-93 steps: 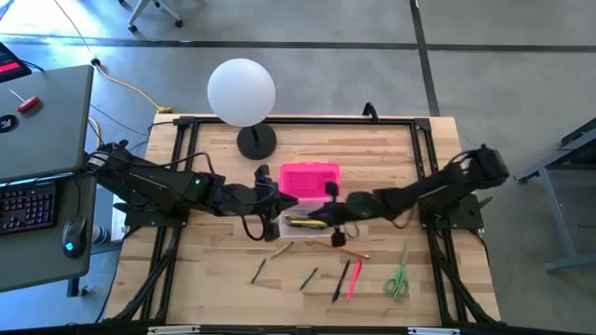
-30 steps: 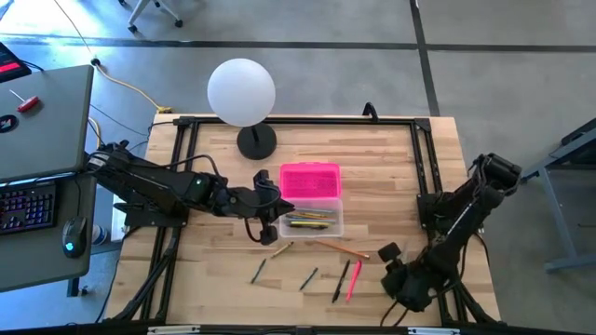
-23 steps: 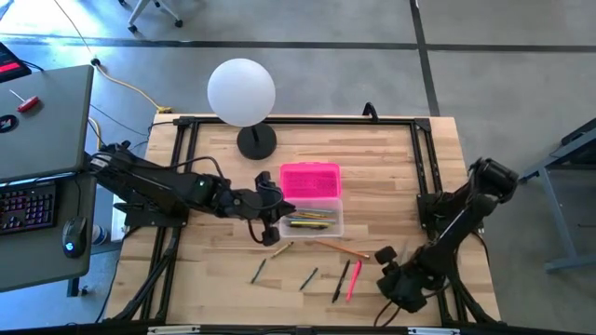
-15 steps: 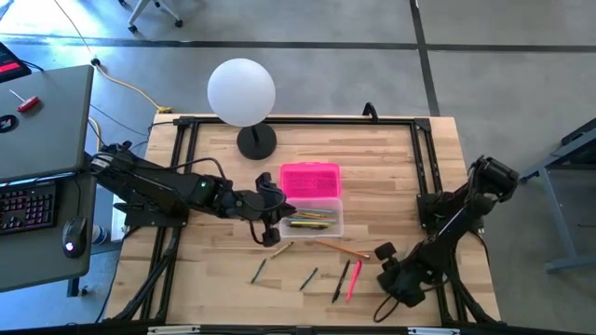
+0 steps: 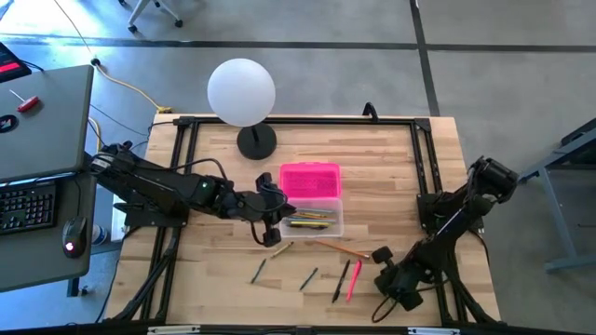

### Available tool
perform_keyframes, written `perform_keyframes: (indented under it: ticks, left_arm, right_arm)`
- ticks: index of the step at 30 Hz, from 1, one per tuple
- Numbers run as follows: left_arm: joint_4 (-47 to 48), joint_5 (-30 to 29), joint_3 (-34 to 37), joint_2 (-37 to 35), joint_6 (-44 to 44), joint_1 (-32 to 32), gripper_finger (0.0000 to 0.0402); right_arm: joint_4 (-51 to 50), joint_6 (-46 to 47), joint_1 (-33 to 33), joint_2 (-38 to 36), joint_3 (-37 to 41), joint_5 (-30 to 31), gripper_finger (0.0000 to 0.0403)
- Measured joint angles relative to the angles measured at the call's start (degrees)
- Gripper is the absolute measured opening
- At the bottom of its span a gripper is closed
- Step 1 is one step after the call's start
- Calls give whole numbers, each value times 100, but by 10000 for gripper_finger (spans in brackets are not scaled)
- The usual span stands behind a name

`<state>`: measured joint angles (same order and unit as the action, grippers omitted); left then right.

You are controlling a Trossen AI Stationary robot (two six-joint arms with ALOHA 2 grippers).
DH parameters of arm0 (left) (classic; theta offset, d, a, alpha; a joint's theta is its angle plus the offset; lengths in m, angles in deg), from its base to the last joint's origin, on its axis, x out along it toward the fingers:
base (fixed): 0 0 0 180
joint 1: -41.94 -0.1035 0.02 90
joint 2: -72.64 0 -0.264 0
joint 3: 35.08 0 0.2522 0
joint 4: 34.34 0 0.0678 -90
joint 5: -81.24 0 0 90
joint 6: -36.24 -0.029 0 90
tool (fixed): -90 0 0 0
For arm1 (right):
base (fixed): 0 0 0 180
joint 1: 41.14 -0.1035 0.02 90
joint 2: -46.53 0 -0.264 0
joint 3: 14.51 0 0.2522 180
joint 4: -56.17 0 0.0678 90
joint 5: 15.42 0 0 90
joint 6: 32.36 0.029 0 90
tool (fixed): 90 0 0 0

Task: Pick & place school supplies into a supply box
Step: Put the green scissors into the pink supply box

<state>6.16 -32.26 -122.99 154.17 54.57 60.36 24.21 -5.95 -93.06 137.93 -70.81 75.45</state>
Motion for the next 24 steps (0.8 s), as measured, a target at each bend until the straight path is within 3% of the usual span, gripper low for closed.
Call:
perform_keyframes:
  ticks: [5, 14, 16, 18, 24]
  left_arm:
    - [-4, 1, 0, 0, 0, 0, 62]
    - [-179, -17, -2, 0, 25, 0, 62]
    - [-170, 36, 0, 0, 145, -1, 62]
    - [-124, 59, 0, -31, 231, -1, 62]
    - [537, -83, -9, -494, 508, 0, 62]
  right_arm:
    - [62, -119, 54, -165, -776, -218, 6]
    - [-1615, -1176, 1030, -170, -2234, 2366, 6]
    - [-1465, -1344, 1426, -170, -2416, 3162, 4]
    - [-1199, -1388, 1904, -173, -2544, 3538, 5]
    - [519, -1578, 3181, -172, -2472, 3260, 3]
